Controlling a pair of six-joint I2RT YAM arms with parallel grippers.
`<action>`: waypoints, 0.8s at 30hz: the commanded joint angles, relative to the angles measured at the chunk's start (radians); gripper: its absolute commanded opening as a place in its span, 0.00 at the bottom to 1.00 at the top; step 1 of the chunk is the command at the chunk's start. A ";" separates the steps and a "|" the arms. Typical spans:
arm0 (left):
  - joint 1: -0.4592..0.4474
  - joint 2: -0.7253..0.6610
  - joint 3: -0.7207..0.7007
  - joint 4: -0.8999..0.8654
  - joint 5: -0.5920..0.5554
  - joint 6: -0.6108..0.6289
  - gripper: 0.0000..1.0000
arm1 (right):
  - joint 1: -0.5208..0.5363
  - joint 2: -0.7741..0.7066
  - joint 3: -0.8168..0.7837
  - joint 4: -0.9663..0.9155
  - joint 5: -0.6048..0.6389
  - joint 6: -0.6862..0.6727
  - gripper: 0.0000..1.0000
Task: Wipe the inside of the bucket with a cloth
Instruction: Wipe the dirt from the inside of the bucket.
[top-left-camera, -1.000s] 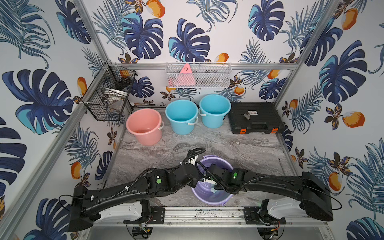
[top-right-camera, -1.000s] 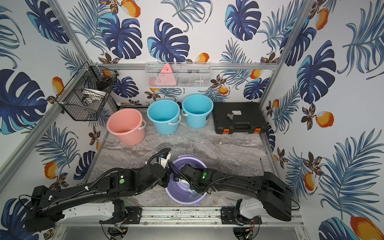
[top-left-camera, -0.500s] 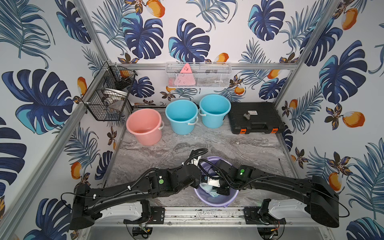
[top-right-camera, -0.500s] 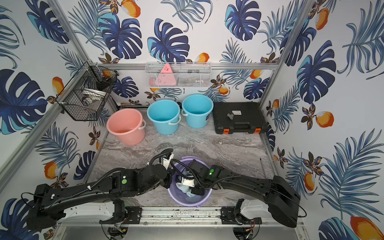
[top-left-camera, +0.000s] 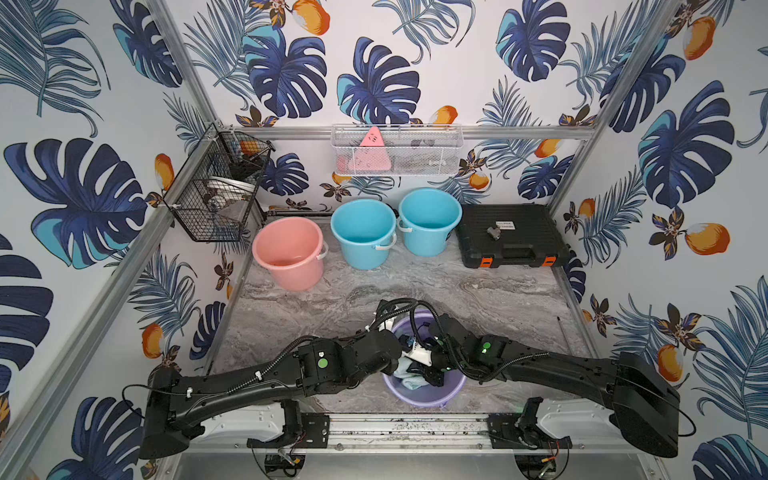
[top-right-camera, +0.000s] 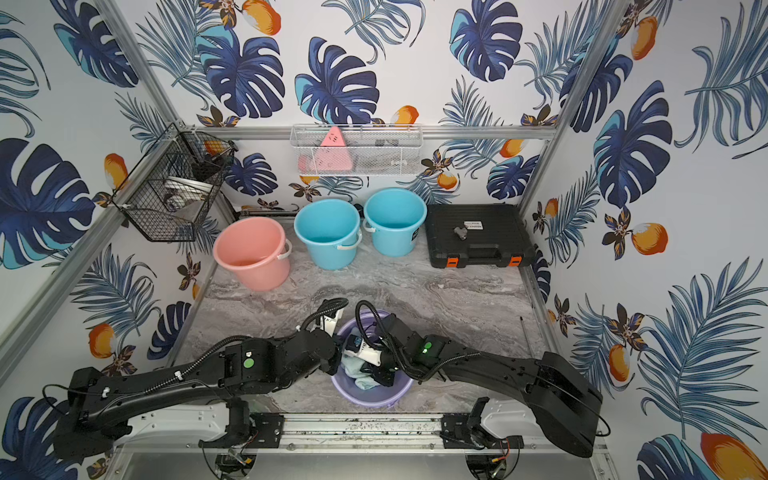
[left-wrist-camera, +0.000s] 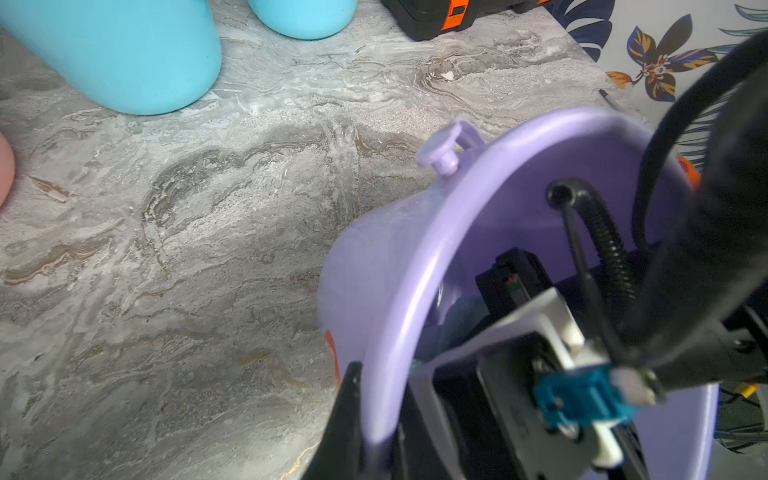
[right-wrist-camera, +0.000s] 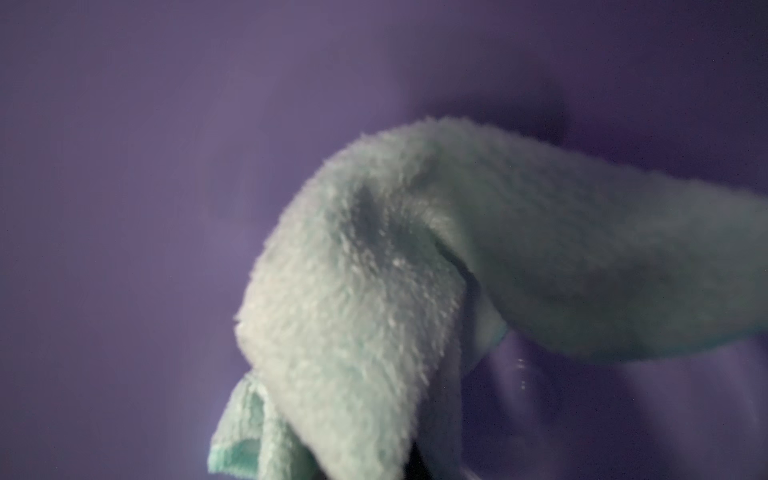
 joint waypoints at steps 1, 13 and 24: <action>-0.004 0.003 -0.001 0.011 0.002 -0.009 0.00 | 0.011 0.013 -0.014 0.200 0.122 0.068 0.00; -0.007 -0.009 -0.005 0.005 -0.003 -0.015 0.00 | 0.182 0.142 -0.013 0.403 0.802 -0.099 0.00; -0.007 -0.032 -0.012 -0.022 -0.028 -0.023 0.00 | 0.211 0.157 0.014 0.282 1.064 -0.164 0.00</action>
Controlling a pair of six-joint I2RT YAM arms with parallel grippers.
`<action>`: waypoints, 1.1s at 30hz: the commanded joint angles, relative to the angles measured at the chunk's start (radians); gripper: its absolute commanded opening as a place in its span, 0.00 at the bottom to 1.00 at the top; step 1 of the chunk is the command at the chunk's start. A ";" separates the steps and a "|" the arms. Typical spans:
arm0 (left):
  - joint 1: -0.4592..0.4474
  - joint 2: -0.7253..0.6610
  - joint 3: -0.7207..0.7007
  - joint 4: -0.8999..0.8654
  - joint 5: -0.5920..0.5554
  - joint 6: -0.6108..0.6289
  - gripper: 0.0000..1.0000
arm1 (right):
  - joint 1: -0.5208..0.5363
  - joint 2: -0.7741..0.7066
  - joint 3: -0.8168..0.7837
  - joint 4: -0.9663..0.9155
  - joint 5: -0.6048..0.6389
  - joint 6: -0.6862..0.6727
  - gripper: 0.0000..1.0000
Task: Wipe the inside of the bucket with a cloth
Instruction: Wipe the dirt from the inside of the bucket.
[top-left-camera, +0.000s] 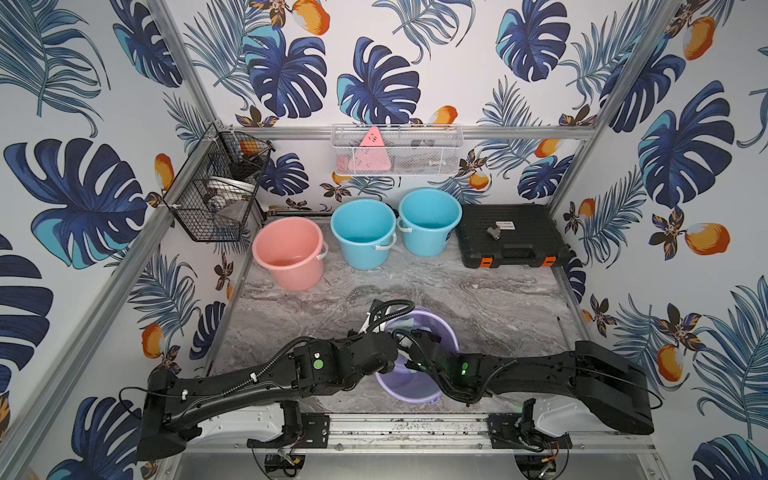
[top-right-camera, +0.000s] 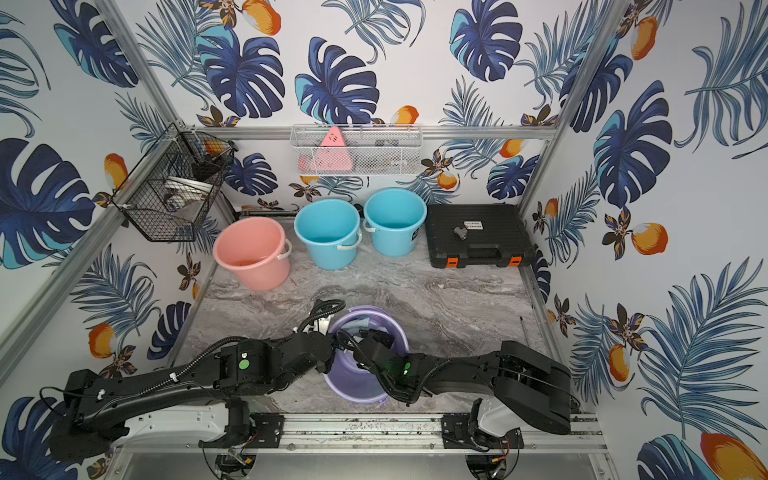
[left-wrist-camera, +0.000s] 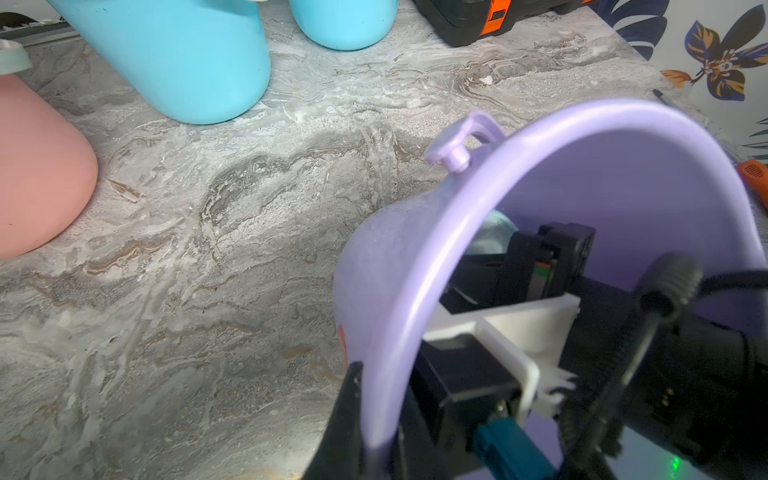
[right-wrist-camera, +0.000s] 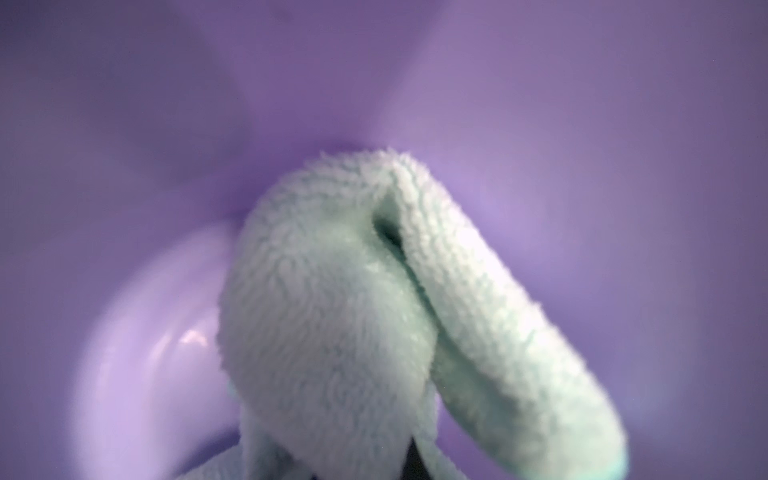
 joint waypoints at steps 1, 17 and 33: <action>-0.005 -0.005 0.003 0.030 0.045 -0.023 0.00 | -0.001 -0.010 0.037 -0.104 0.136 0.016 0.00; -0.005 -0.037 -0.009 0.006 -0.012 -0.041 0.00 | -0.027 -0.145 0.181 -0.795 -0.018 0.426 0.00; -0.005 -0.039 0.021 -0.056 -0.075 -0.081 0.00 | -0.139 0.028 0.404 -1.026 -0.183 0.922 0.00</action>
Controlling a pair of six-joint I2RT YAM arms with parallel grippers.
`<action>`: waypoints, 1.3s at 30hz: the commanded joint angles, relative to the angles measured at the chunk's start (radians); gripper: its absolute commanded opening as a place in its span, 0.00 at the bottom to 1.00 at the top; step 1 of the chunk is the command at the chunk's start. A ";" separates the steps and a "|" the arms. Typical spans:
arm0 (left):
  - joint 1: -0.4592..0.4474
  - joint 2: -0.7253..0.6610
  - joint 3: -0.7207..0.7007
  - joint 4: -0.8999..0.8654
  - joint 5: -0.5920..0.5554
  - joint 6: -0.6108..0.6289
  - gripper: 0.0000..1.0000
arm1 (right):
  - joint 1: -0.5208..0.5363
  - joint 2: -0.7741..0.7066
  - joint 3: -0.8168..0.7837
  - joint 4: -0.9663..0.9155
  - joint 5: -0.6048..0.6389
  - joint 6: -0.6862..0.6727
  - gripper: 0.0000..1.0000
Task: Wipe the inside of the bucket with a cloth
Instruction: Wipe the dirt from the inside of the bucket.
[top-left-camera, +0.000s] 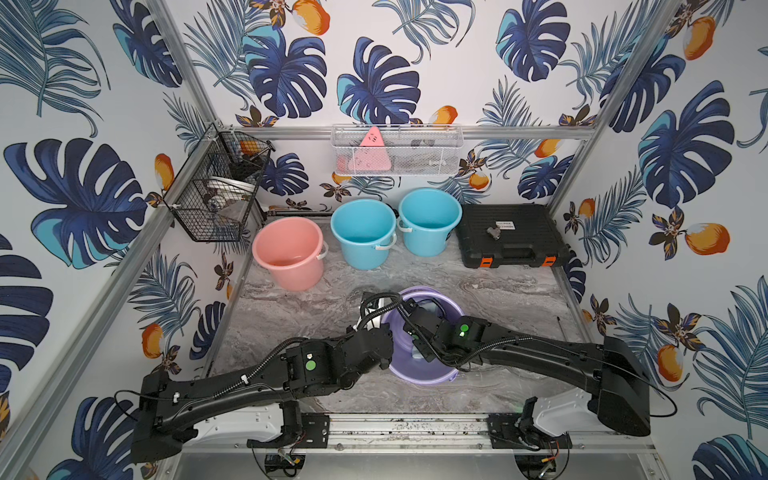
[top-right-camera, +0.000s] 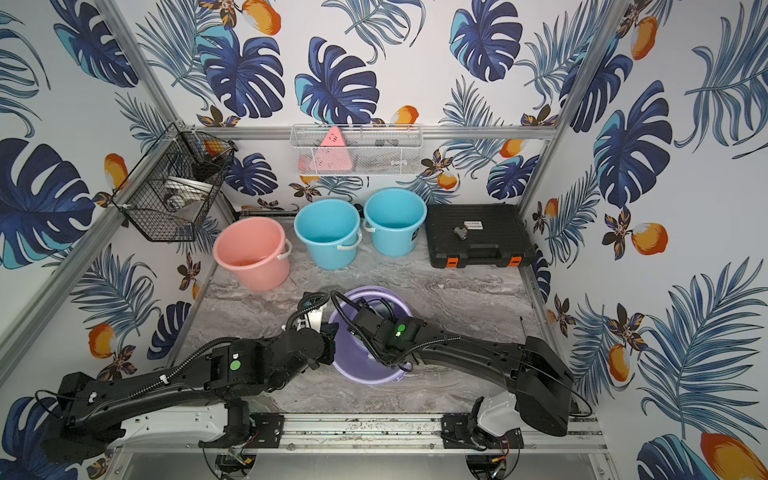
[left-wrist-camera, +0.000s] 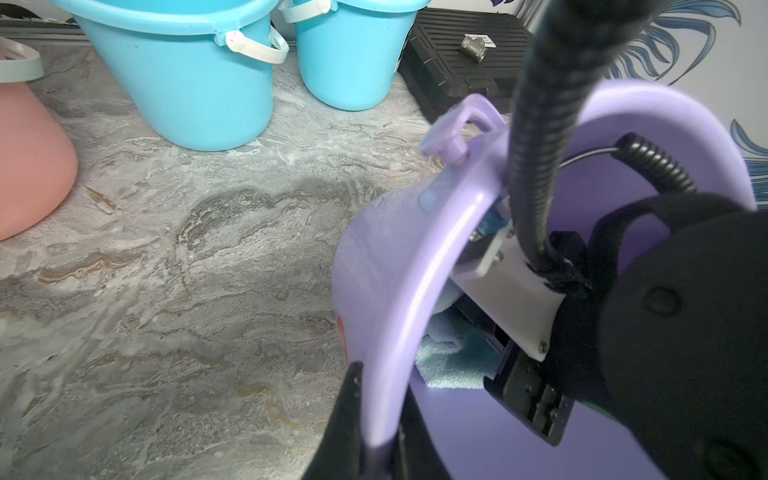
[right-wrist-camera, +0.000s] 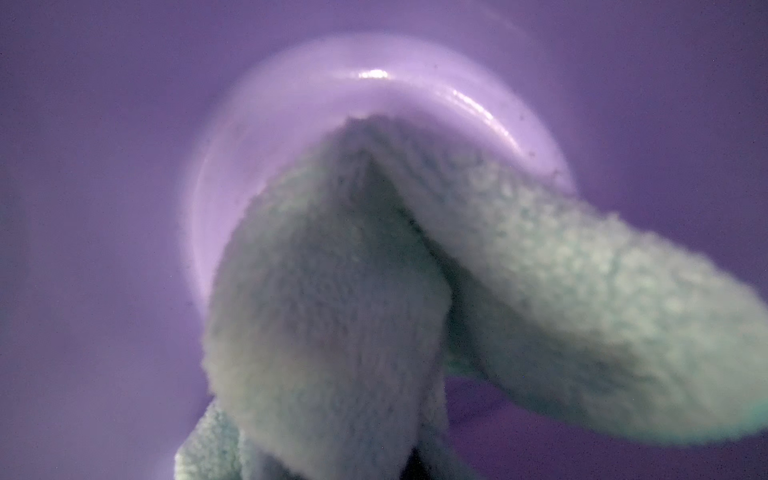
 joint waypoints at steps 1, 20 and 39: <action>-0.002 0.002 0.013 -0.137 -0.007 0.019 0.00 | -0.018 0.018 0.004 -0.139 0.001 0.223 0.00; 0.135 0.070 0.008 -0.162 0.364 0.006 0.00 | -0.019 -0.202 -0.184 0.303 -0.344 0.306 0.00; 0.216 0.061 0.032 -0.265 0.468 0.129 0.00 | 0.036 -0.467 -0.162 0.213 -0.357 -0.712 0.00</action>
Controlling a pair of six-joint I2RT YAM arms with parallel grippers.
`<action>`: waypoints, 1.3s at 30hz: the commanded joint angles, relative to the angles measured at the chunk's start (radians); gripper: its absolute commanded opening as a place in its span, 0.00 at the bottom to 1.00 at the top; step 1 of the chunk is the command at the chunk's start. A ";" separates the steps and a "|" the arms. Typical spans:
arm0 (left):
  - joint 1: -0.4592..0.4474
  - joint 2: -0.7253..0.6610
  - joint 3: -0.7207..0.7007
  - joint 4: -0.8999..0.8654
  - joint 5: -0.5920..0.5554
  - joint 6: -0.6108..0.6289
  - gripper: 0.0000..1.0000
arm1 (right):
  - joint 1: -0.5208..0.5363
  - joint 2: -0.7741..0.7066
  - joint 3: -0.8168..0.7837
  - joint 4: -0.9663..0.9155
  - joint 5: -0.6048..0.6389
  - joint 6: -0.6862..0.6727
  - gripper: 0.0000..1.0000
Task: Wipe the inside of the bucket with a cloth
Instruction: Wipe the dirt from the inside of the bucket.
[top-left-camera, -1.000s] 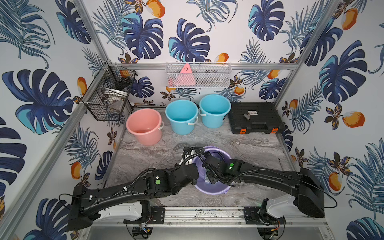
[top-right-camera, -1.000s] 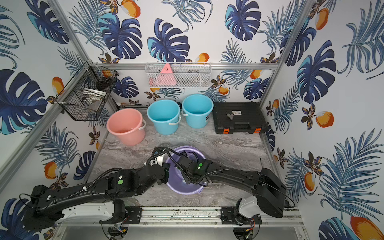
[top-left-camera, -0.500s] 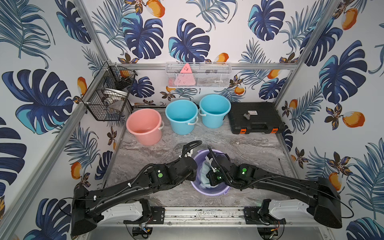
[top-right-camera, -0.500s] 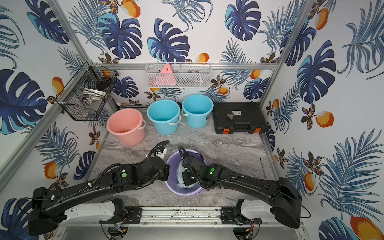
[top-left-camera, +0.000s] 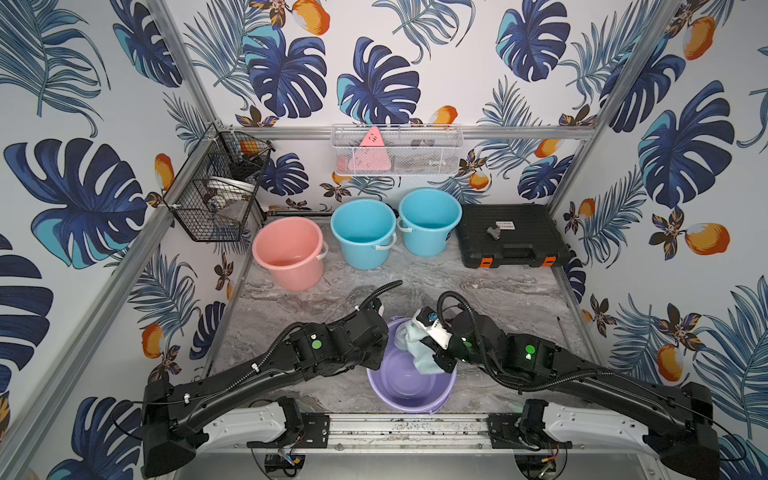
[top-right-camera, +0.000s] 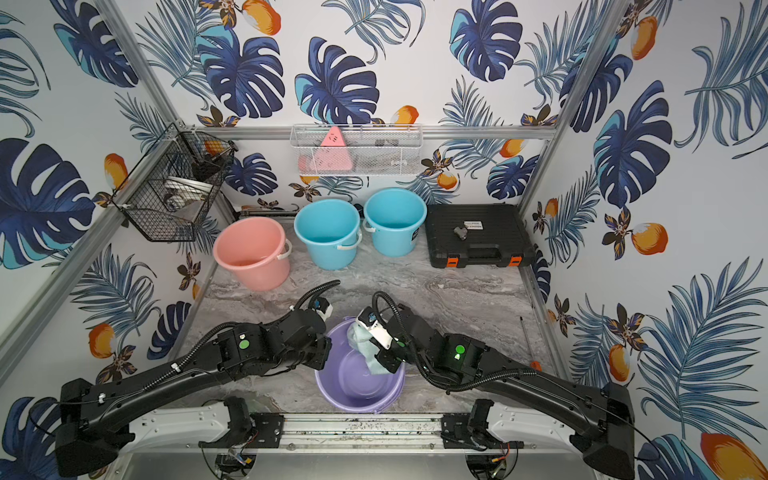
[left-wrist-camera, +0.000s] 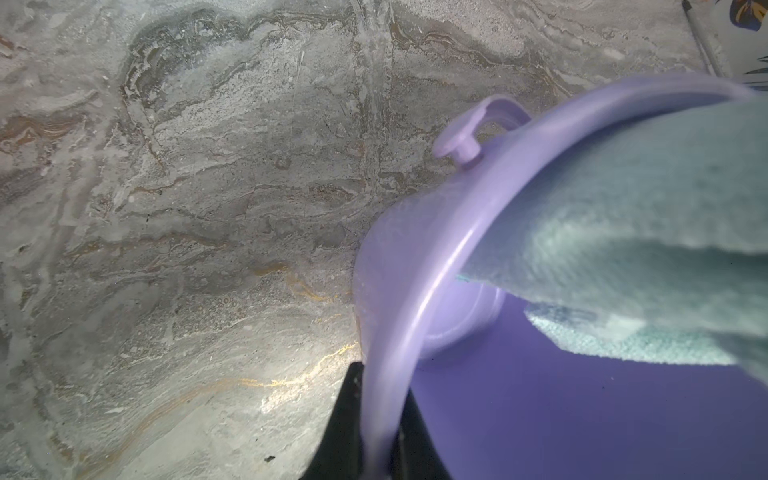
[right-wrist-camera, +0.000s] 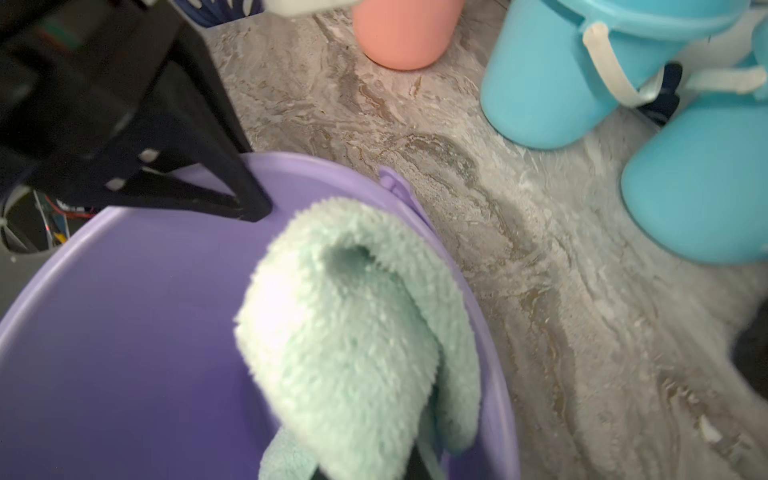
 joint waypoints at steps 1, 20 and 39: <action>0.002 -0.012 -0.007 -0.019 0.028 0.040 0.00 | 0.023 -0.002 0.013 -0.028 -0.036 -0.337 0.00; 0.000 -0.006 0.028 -0.021 0.033 0.091 0.00 | 0.103 0.307 0.019 0.183 0.241 -1.029 0.00; -0.001 -0.024 0.030 -0.011 0.026 0.090 0.00 | 0.090 0.589 -0.061 0.297 0.081 -0.889 0.00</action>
